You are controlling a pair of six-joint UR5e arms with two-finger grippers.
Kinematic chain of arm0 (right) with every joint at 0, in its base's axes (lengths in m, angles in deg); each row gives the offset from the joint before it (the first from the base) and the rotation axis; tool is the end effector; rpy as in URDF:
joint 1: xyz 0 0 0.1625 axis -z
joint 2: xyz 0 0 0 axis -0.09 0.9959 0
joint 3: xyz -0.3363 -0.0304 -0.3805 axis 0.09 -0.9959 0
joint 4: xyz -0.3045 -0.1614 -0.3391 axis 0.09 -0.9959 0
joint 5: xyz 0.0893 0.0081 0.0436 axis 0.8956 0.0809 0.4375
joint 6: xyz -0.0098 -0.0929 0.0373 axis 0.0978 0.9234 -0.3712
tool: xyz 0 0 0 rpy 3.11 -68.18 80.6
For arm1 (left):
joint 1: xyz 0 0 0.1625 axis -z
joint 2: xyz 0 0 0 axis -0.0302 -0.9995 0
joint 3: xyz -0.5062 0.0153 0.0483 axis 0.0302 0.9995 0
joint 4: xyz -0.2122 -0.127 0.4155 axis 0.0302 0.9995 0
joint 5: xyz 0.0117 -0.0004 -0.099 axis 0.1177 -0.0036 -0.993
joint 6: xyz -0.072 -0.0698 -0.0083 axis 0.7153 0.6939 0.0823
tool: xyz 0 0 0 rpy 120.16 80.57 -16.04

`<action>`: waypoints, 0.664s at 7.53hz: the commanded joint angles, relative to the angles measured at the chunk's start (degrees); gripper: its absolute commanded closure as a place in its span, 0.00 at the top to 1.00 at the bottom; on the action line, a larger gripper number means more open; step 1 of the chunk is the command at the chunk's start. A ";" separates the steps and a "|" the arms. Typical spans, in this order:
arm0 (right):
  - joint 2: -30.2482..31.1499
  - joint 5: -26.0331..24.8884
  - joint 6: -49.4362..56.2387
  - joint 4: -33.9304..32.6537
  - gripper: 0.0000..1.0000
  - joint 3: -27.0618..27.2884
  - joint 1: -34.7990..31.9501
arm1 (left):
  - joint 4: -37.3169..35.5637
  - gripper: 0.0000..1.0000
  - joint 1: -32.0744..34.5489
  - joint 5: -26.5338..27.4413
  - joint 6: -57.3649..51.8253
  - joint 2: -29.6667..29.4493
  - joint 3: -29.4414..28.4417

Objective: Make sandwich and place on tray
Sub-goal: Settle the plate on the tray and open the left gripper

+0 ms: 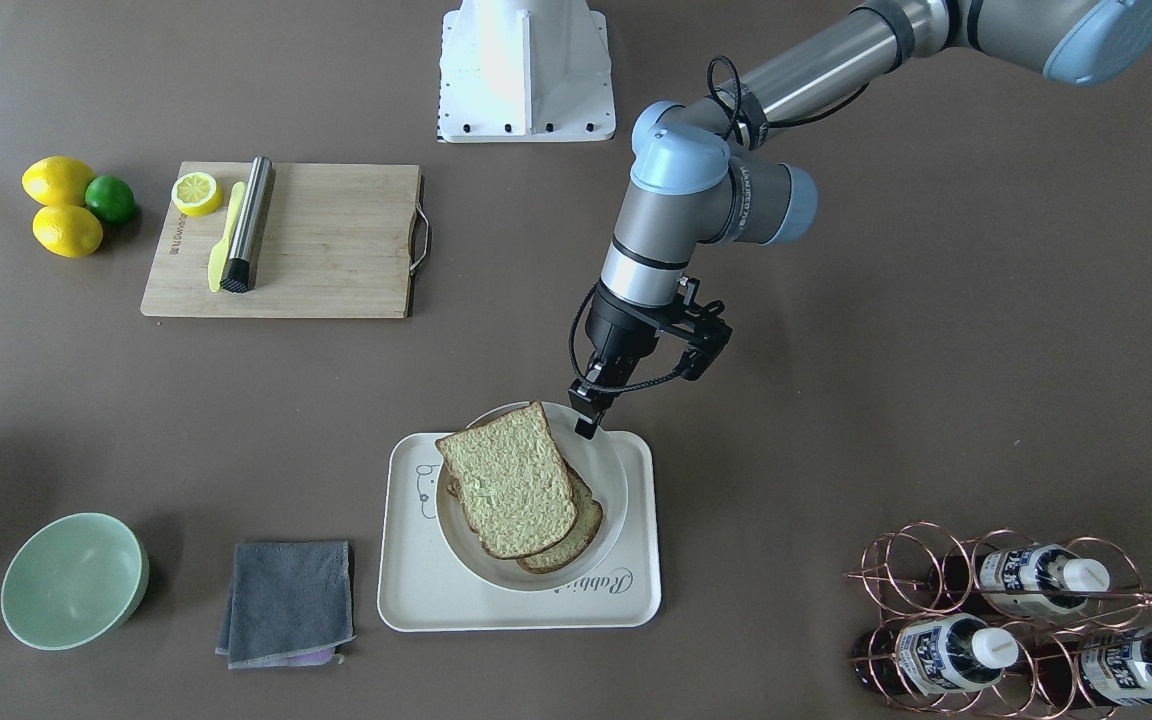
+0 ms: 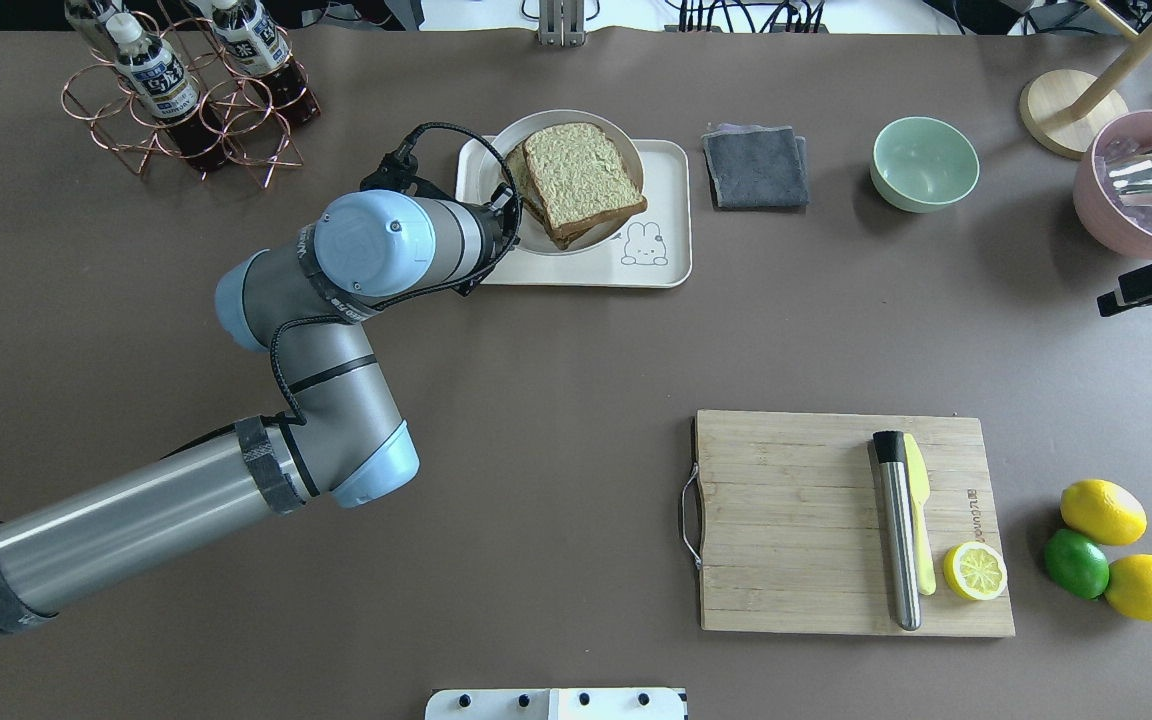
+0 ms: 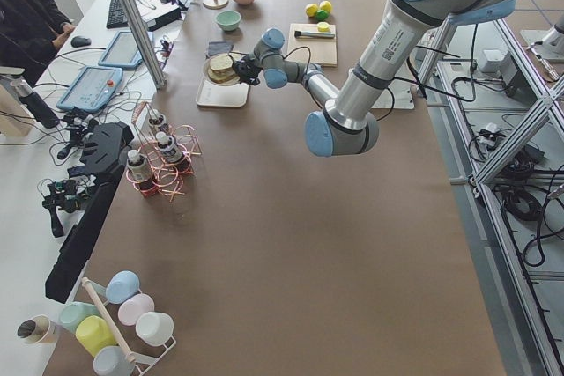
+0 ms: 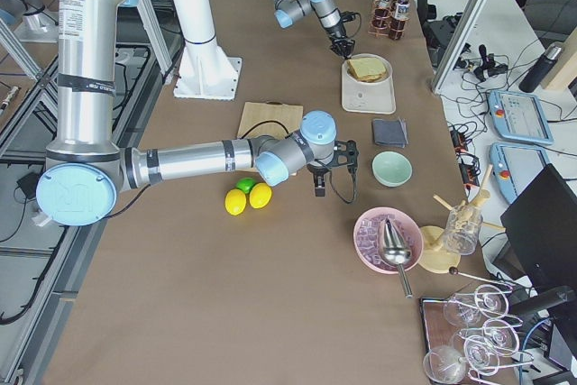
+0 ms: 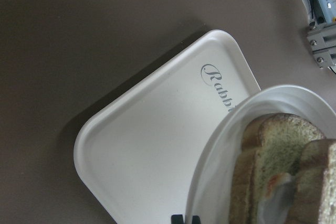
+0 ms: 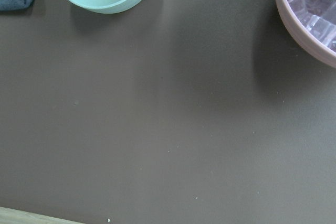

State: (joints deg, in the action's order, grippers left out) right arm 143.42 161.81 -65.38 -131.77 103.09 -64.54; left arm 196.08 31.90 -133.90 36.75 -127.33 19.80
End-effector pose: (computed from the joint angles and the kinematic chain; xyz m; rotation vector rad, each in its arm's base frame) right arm -0.1311 -0.5252 0.6174 0.1110 -0.9680 0.0082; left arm 0.6567 -0.5980 0.2487 0.0092 1.2224 -1.0347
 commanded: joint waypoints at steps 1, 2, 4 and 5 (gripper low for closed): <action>-0.09 0.03 0.00 0.02 0.99 -0.20 0.00 | 2.97 0.00 -0.31 0.00 -0.82 -1.78 -5.37; -0.18 0.03 0.00 0.02 0.99 -0.20 0.00 | 2.90 0.00 -0.75 0.09 -1.43 -2.65 -6.78; -0.18 -0.06 -0.09 0.02 0.99 -0.37 0.00 | 2.99 0.00 -0.93 0.09 -1.52 -2.75 -7.32; -0.09 -0.06 -0.09 0.11 0.99 -0.29 0.00 | 3.16 0.00 -0.93 0.09 -1.52 -2.92 -7.93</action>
State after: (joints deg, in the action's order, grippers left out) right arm 143.26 161.77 -65.46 -131.75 102.78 -64.53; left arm 199.02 31.06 -133.82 35.32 -129.99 12.84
